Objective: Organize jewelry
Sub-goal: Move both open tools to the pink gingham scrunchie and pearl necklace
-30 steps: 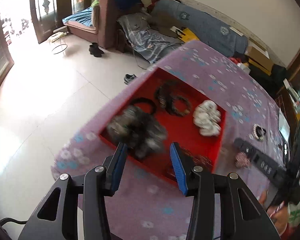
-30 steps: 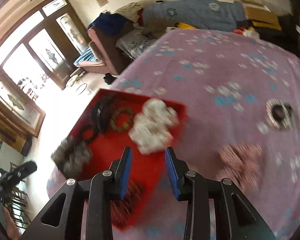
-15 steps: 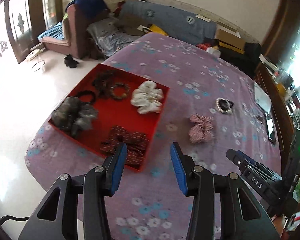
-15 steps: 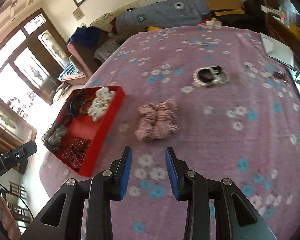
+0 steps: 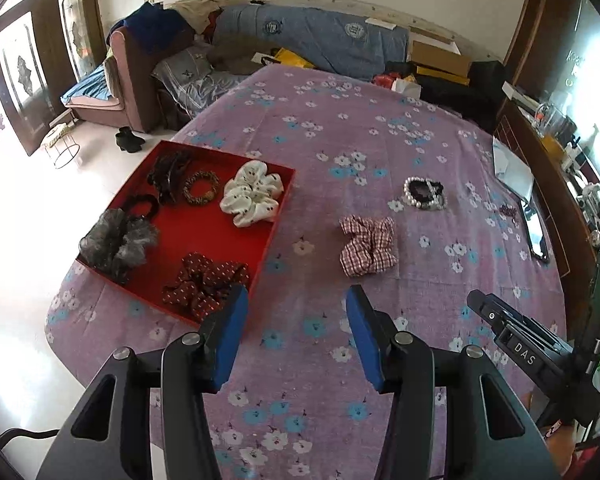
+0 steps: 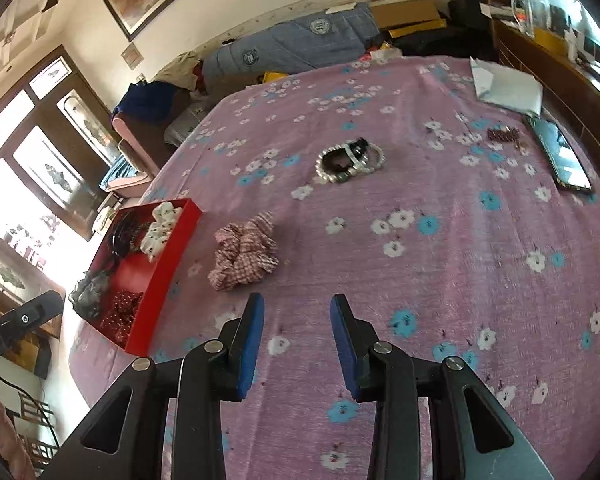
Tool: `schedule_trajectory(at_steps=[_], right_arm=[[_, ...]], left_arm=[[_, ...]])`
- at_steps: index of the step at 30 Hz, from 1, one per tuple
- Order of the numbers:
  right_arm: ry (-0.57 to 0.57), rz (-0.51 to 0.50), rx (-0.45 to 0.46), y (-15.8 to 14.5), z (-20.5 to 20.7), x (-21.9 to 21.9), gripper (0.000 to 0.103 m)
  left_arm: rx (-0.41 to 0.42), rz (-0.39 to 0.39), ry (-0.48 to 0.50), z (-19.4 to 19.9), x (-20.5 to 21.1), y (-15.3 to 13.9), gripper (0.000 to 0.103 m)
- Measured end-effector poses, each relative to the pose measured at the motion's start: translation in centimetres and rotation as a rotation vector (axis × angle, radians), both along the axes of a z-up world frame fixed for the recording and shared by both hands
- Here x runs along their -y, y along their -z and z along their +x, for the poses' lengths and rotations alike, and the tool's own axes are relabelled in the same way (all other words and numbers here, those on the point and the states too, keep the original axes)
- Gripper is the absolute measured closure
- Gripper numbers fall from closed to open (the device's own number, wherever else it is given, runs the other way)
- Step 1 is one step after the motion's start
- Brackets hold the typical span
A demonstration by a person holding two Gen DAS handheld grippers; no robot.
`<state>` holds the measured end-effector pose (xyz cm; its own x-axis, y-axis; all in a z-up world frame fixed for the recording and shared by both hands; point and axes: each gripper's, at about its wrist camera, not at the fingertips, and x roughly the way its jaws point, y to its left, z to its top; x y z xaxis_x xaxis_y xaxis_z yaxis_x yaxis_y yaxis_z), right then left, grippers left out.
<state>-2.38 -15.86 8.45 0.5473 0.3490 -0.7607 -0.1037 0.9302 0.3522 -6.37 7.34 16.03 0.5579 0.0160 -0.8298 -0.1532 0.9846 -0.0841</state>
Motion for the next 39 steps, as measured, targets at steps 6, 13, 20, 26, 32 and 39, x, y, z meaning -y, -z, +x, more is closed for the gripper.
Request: schedule_trajectory(at_steps=[6, 13, 20, 26, 32, 39], right_arm=[[0.026, -0.026, -0.022, 1.2, -0.8, 1.9, 0.065], [0.093, -0.036, -0.063, 2.6, -1.7, 5.8, 0.065], [0.121, -0.015, -0.105, 4.2, -1.8, 8.1, 0.064], [0.085, -0.006, -0.100, 4.7, -0.2, 7.2, 0.064], [0.064, 0.005, -0.114, 5.2, 1.6, 6.0, 0.064], [0.080, -0.026, -0.104, 4.4, 6.4, 6.1, 0.064]], left_arm=[[-0.045, -0.024, -0.017, 0.4, 0.3, 1.8, 0.053], [-0.085, -0.063, -0.015, 1.9, 1.7, 3.5, 0.054], [-0.115, -0.048, 0.015, 1.7, 3.5, 4.8, 0.054], [-0.128, -0.018, 0.037, 1.0, 3.8, 5.7, 0.053], [-0.142, 0.000, 0.085, 1.7, 4.3, 6.9, 0.054], [-0.154, -0.050, 0.140, 6.1, 4.9, 8.4, 0.054]])
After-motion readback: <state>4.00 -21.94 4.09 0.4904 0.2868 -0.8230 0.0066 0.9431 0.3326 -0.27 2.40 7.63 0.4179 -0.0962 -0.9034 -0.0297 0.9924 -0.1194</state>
